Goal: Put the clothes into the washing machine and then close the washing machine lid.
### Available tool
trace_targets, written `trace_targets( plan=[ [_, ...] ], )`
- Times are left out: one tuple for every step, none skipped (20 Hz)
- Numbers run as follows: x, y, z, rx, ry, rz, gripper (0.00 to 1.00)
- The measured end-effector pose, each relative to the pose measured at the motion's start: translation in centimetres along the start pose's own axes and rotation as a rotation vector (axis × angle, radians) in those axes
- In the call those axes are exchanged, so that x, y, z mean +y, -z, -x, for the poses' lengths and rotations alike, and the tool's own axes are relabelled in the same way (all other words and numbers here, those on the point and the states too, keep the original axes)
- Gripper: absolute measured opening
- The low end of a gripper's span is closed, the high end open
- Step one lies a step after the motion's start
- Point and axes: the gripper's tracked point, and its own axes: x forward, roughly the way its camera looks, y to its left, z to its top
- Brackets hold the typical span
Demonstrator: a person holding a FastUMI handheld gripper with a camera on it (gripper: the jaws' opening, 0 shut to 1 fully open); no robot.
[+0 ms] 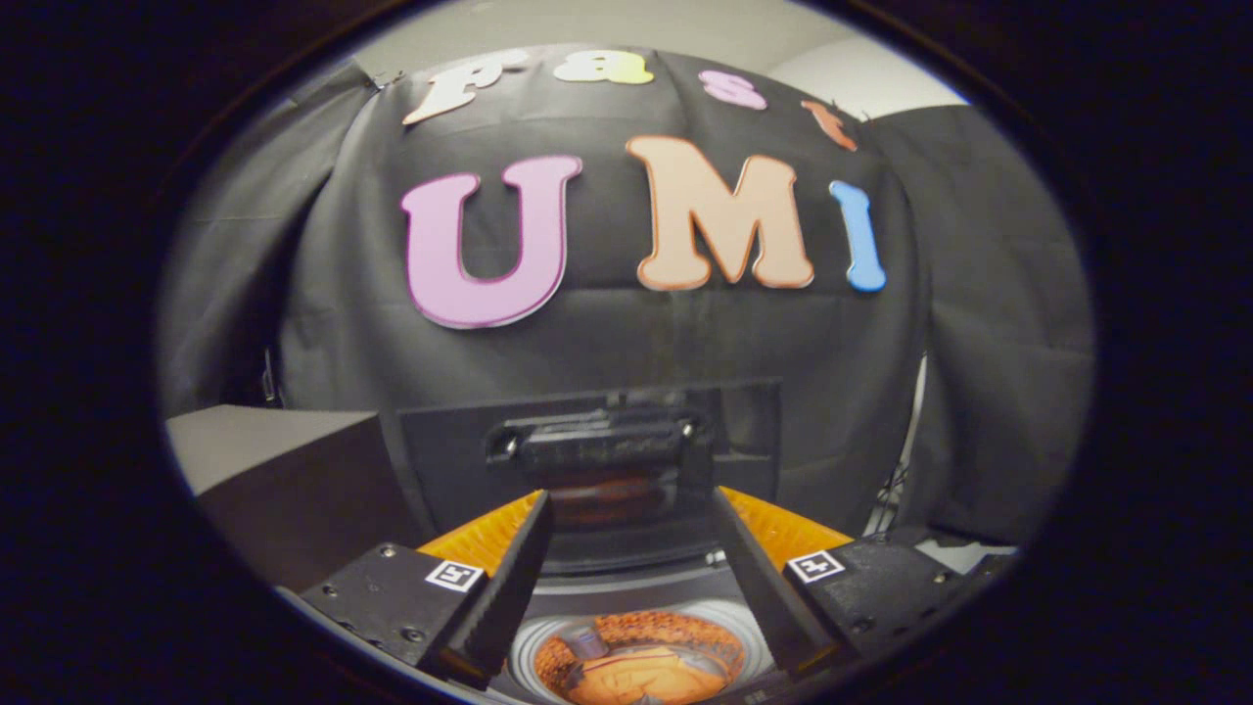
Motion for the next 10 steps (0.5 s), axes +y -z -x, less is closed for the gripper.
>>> trace_targets(
  plan=[
    [0.5, -0.9, -0.2, -0.024, -0.016, 0.010, 0.97],
    [0.8, -1.9, -0.4, -0.036, -0.022, 0.030, 0.97],
    [0.7, -2.7, -0.8, -0.040, -0.020, 0.052, 0.97],
    [1.2, -3.9, -1.2, -0.058, -0.035, 0.056, 0.97],
    [1.8, -5.0, -2.0, -0.077, -0.048, 0.046, 0.97],
    [2.3, -6.1, -2.7, -0.094, -0.056, 0.046, 0.97],
    [2.4, -7.2, -3.5, -0.114, -0.059, 0.060, 0.98],
    [2.3, -8.1, -4.7, -0.126, -0.050, 0.079, 0.98],
    [2.4, -9.0, -5.4, -0.138, -0.048, 0.081, 0.98],
    [2.9, -9.7, -6.3, -0.155, -0.058, 0.075, 0.98]
  ],
)
